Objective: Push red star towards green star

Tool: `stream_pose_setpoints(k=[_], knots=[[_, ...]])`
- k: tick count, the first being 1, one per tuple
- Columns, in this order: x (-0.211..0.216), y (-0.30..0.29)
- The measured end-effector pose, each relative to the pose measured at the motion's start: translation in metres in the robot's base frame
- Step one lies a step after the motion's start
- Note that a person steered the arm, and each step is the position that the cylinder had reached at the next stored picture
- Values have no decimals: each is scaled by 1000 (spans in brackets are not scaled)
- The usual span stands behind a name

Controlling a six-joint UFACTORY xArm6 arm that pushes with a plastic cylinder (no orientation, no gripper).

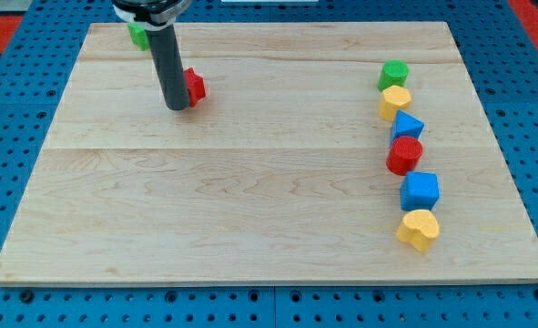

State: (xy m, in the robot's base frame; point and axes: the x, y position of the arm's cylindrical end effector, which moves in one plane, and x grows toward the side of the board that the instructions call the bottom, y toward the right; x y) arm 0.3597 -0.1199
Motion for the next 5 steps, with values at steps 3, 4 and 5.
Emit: stream_pose_setpoints(k=[3, 4, 5], knots=[[-30, 22], [-44, 23], [-57, -17]])
